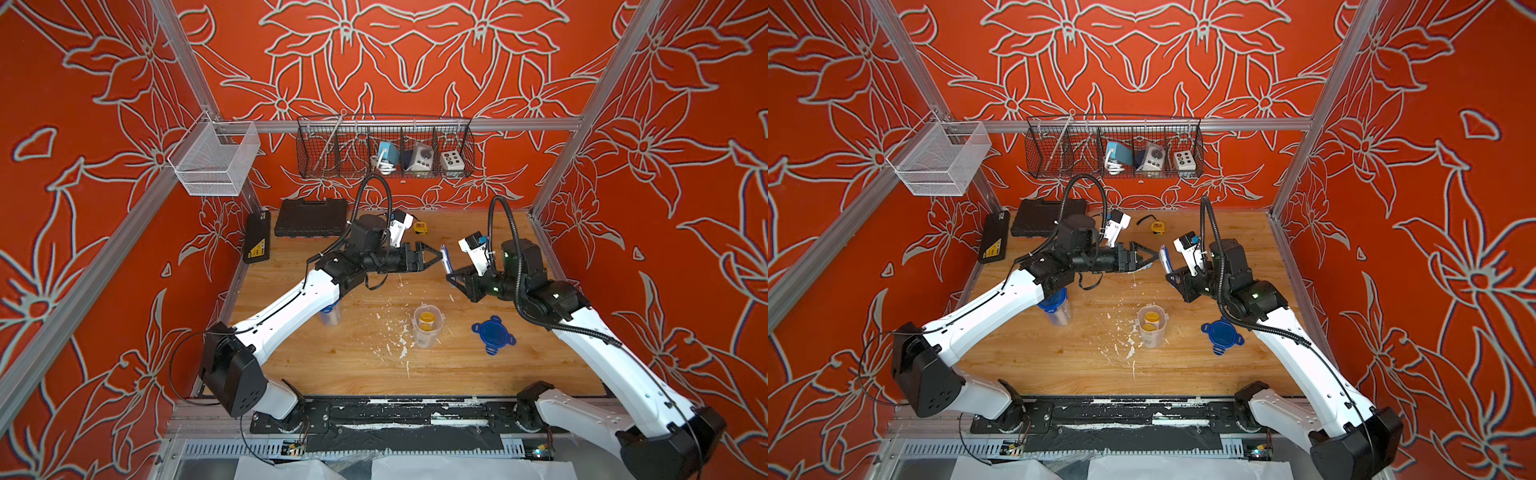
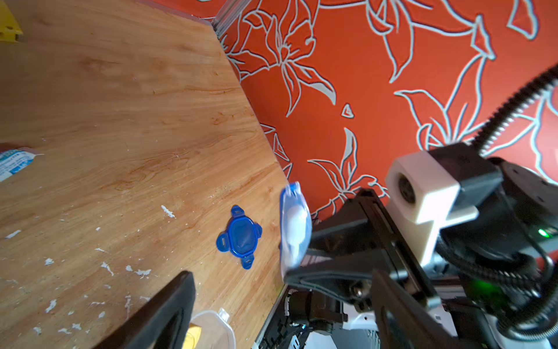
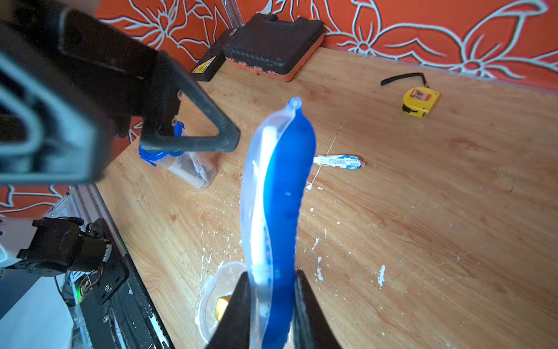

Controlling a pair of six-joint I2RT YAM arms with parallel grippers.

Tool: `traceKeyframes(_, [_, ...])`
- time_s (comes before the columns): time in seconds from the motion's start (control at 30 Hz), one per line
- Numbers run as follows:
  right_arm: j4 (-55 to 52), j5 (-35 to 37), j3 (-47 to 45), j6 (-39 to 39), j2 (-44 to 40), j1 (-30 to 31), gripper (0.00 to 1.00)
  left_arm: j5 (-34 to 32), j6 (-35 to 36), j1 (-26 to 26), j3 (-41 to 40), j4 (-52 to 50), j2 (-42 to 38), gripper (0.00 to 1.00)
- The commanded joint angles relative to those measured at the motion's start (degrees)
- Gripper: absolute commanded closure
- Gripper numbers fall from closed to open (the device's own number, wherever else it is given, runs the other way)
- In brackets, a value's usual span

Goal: Pack away toiletry kits
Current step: Place the toiletry item into the container.

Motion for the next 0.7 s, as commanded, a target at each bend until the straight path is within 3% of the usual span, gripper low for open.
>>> traceKeyframes(0.0, [-0.75,0.75,-0.50,0.69,-0.73,0.88,0.94,-2.65,1.30,-0.59,2.60,-3.00,2.77,0.13])
traceKeyframes(0.43, [-1.38,3.78,-0.69,-0.11,-0.30,1.73,0.93,-3.30,-0.06,-4.19,7.99,-3.75,10.18,0.23])
traceKeyframes(0.57, [-1.73,4.17,-0.33,-0.73,0.31,1.87,0.94,-2.84,-0.41,-4.57,7.58,-2.87,10.38,0.35])
traceKeyframes(0.67, [-1.66,5.26,-0.75,-0.88,-0.15,2.06,0.94,-2.58,0.25,-4.57,7.71,-3.13,10.69,0.54])
